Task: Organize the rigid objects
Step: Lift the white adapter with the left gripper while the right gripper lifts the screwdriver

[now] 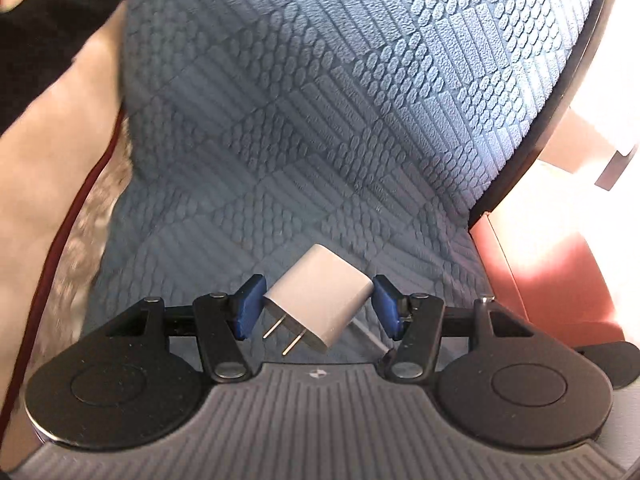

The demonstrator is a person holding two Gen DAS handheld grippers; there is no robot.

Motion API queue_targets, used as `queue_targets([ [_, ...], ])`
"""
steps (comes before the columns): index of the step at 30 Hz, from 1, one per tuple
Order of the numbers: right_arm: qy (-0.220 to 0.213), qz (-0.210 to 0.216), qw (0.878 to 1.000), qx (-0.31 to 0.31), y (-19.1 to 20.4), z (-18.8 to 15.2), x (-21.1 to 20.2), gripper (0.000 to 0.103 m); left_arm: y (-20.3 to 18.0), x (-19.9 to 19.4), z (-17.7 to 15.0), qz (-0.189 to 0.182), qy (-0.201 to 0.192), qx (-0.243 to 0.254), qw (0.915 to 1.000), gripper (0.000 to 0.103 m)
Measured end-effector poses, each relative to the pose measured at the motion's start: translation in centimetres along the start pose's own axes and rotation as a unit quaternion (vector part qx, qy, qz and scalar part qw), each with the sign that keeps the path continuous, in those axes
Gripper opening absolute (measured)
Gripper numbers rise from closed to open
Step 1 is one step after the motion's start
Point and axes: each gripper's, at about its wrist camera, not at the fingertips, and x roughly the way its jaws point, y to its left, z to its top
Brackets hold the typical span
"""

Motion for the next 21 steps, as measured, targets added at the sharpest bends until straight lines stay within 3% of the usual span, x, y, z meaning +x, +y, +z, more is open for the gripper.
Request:
queue_targets([
  [10,-0.002,-0.015,1.000,0.020,1.0,-3.1,-1.9,0.022,-0.9,-3.4,-6.7,0.000,0.018,-0.025,0.9995,0.064],
  [13,-0.006,-0.013,0.999,0.037,1.0,-4.2,-2.9,0.022,-1.5,-4.7,-8.1,0.010,0.016,-0.021,0.9996,0.064],
  [21,-0.010,-0.014,0.996,0.088,0.5,-6.9,-5.5,0.022,-2.9,-7.7,-11.3,-0.004,0.023,-0.031,0.9993,0.064],
])
